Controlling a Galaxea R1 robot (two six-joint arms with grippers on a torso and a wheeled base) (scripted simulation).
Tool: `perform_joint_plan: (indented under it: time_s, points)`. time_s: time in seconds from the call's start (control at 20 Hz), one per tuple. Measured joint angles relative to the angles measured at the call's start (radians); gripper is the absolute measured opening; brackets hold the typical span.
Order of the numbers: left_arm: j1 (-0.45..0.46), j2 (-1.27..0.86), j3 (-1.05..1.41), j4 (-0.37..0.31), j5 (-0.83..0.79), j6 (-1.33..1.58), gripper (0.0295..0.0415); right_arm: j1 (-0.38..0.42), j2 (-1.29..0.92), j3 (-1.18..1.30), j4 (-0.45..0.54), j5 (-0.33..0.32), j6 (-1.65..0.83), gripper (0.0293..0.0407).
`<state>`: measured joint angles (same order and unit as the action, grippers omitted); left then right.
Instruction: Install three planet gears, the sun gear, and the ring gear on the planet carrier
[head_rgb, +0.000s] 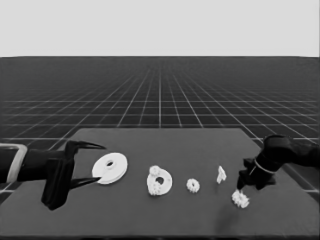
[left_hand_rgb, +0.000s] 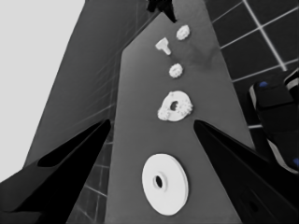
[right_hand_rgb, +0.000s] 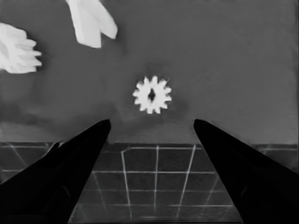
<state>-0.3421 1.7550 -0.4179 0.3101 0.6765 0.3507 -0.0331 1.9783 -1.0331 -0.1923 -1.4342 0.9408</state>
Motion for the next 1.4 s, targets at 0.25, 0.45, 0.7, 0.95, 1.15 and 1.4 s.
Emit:
perform_joint_plan:
  time_s: [0.25, 0.45, 0.7, 0.95, 1.15, 1.4]
  points:
    - [0.000, 0.000, 0.000, 0.000, 0.000, 0.000, 0.0385, -0.196, 0.064, -0.112, -0.149, 0.120, -0.005, 0.0385]
    - [0.000, 0.000, 0.000, 0.000, 0.000, 0.000, 0.0385, -0.234, 0.085, -0.149, -0.177, 0.148, -0.010, 0.0385]
    - [0.000, 0.000, 0.000, 0.000, 0.000, 0.000, 0.0385, -0.239, 0.088, -0.154, -0.180, 0.152, -0.010, 0.0314]
    - [0.000, 0.000, 0.000, 0.000, 0.000, 0.000, 0.0385, -0.238, 0.088, -0.154, -0.180, 0.152, -0.010, 0.0312]
    - [0.000, 0.000, 0.000, 0.000, 0.000, 0.000, 0.0385, -0.158, 0.047, -0.078, -0.117, 0.088, 0.002, 0.0312]
    - [0.000, 0.000, 0.000, 0.000, 0.000, 0.000, 0.0385, -0.010, 0.010, -0.019, -0.005, 0.001, 0.007, 0.0312]
